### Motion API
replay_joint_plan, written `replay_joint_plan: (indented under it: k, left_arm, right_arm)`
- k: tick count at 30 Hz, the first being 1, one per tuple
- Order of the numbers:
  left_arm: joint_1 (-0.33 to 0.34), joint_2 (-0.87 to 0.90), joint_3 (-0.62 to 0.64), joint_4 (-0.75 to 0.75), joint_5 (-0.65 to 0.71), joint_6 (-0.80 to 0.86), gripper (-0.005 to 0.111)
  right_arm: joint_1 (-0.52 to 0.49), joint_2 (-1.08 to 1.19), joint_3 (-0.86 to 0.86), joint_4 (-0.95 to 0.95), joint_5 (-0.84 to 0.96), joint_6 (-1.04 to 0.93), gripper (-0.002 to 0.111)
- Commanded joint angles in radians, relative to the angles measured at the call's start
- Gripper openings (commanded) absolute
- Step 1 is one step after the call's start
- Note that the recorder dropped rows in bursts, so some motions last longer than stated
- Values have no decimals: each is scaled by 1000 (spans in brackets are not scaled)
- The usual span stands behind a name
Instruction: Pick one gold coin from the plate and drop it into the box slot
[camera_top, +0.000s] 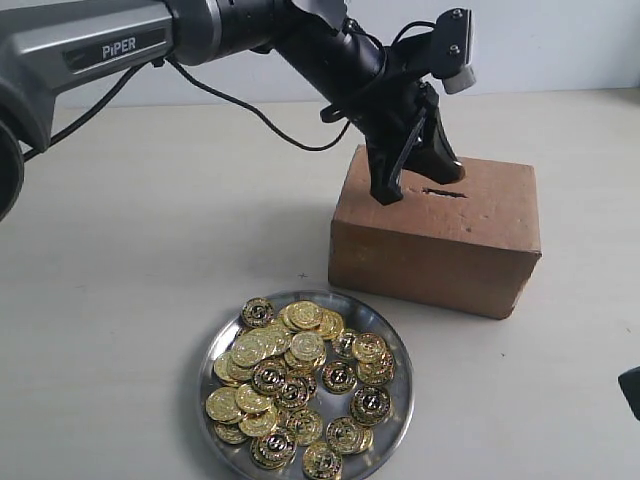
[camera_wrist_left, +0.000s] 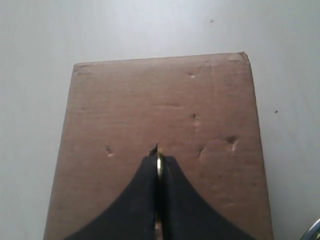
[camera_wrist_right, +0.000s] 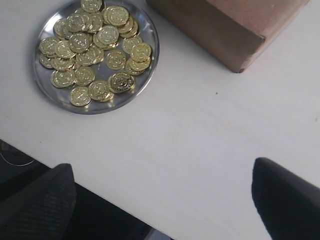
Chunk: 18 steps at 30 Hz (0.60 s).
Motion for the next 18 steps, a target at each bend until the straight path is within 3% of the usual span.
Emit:
replay_joint_plan:
  k: [1, 18]
  left_arm:
    - [-1, 16, -6, -2, -16, 4, 0]
    - [-3, 46, -6, 13, -48, 0, 0]
  right_arm:
    - [-3, -6, 6, 6, -5, -13, 90]
    - [-3, -6, 6, 7, -3, -45, 90]
